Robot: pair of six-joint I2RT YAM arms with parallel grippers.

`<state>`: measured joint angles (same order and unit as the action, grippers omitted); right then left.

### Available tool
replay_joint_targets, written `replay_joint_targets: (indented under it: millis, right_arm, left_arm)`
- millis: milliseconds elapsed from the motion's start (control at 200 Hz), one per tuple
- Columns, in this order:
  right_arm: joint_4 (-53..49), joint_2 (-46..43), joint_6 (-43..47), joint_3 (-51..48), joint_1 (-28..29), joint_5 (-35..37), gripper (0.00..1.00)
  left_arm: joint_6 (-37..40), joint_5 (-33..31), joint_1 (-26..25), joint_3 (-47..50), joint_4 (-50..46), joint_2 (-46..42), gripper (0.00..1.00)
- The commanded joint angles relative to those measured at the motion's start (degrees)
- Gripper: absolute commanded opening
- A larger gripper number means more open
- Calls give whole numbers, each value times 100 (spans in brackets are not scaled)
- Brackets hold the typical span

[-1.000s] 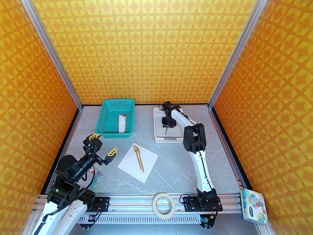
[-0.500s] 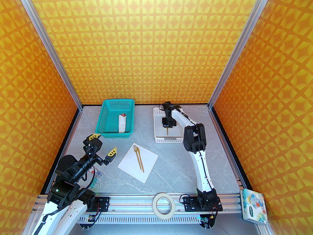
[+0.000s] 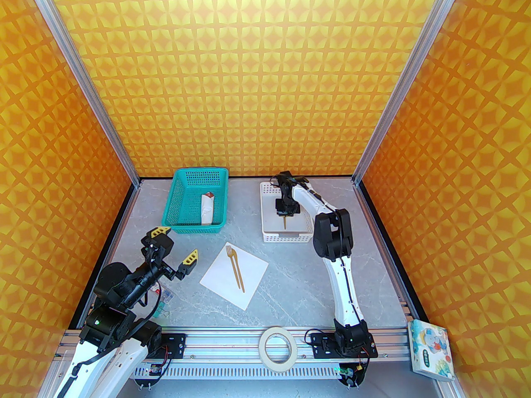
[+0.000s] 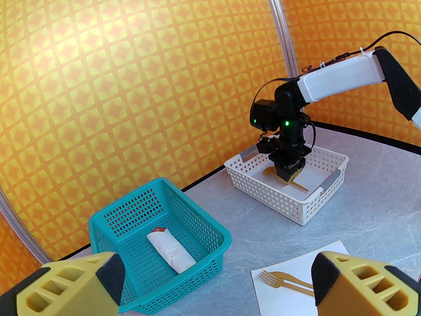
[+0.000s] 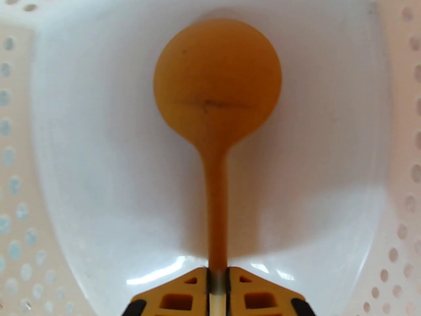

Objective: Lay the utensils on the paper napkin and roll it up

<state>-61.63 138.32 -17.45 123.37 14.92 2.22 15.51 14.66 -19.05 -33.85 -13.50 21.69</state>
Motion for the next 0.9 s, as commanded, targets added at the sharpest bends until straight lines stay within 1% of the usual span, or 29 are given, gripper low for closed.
replay_joint_targets:
  millis: [0, 385, 535, 730, 895]
  right_arm:
    - [158, -524, 83, -129, -10, 128, 14]
    - [204, -996, 85, -269, -11, 130, 14]
    - [208, -1269, 41, -393, 1, -37, 14]
    - [299, -1842, -12, -922, 70, -90, 14]
    - [514, -2591, -152, -1728, 316, -55, 14]
  left_arm:
    - [58, 90, 42, -26, -110, -42, 99]
    - [40, 90, 41, -37, -112, -45, 99]
    - [40, 90, 39, -26, -102, -45, 99]
    - [49, 90, 40, -26, -109, -46, 99]
    - [58, 90, 42, -34, -101, -43, 99]
